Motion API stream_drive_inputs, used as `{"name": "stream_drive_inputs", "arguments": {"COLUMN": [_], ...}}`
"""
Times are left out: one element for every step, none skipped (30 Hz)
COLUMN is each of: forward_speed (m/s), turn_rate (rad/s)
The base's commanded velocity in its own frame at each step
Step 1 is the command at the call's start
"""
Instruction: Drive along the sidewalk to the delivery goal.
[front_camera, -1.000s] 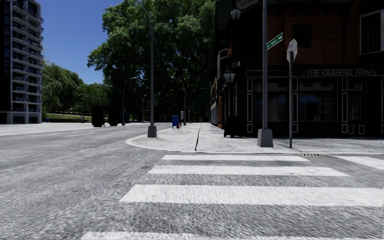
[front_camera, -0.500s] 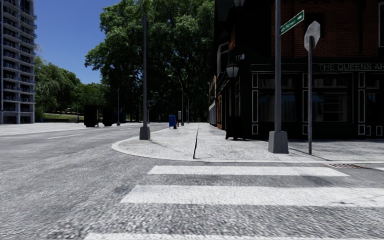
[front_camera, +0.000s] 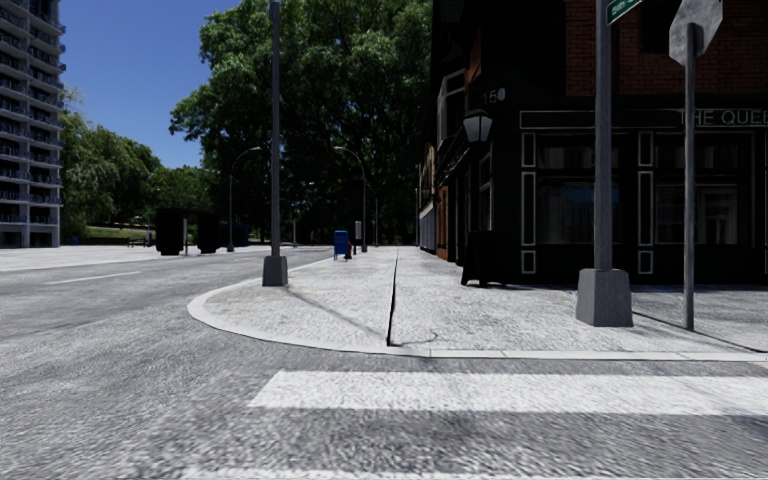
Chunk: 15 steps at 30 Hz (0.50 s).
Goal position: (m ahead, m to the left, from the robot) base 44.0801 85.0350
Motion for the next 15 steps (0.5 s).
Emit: {"name": "stream_drive_inputs", "arguments": {"forward_speed": [2.0, 2.0, 2.0, 2.0, 2.0, 2.0, 2.0, 2.0, 2.0, 2.0, 2.0, 2.0, 2.0, 2.0, 2.0], "turn_rate": [-0.08, -0.03, -0.03, -0.01, 0.0, 0.0, 0.0, 0.0, 0.0, 0.0, 0.0, 0.0, 0.0, 0.0, 0.0]}}
